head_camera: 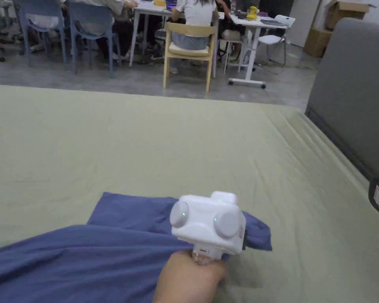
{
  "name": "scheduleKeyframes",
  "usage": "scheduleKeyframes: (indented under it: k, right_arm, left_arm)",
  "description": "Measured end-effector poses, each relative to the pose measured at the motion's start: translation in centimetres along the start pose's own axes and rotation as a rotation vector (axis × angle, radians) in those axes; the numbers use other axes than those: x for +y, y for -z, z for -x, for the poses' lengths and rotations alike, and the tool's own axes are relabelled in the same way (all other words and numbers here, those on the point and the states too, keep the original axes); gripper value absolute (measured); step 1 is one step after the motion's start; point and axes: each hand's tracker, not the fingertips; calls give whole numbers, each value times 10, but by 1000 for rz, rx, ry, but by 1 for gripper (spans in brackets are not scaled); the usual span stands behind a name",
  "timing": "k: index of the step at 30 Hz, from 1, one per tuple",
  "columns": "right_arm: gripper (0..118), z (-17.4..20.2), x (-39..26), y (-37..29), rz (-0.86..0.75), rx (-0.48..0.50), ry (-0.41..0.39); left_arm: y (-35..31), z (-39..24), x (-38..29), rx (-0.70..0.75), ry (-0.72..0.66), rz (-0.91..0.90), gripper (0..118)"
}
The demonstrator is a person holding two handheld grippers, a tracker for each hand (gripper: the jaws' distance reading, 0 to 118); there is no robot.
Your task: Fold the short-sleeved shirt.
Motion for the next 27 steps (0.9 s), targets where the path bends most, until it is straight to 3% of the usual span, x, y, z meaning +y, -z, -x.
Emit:
scheduleKeyframes:
  k: [3,7,11,12,13,14,15,18,21,23,25,26,27]
  right_arm:
    - [11,-21,-10,-19,12,-40,3]
    - [11,-28,-24,-24,32,-32,28]
    - [11,-17,-31,-15,40,49,81]
    - [11,-14,-31,-13,29,68,100]
    - [11,-12,-32,-11,12,88,118]
    - [11,-9,-32,-8,0,102,132]
    - [11,-7,-32,-6,-2,113,137]
    - [11,3,-31,5,-4,147,126]
    - [11,22,-37,24,11,187,119]
    - [11,39,-45,40,35,203,113]
    - [11,58,-55,59,80,228,116]
    - [11,67,-60,67,104,244,120]
    - [11,76,-65,75,128,260,121]
  left_arm:
    - [40,-60,-51,-63,51,176,9]
    - [54,-95,-117,-71,161,258,9]
    - [41,-71,-122,-147,38,200,9]
    - [32,-61,-116,-193,-4,154,14]
    - [17,-47,-105,-235,-67,105,48]
    - [-5,-28,-92,-339,-167,90,98]
    - [-28,-13,-83,-425,-213,43,118]
    - [-148,55,-71,-359,-334,-318,118]
    - [-247,119,-94,-90,-407,-602,118]
    - [-265,155,-123,83,-407,-720,118]
    - [-286,179,-152,290,-399,-689,118]
    - [-293,190,-161,356,-400,-519,118]
    - [-282,199,-175,421,-399,-518,82]
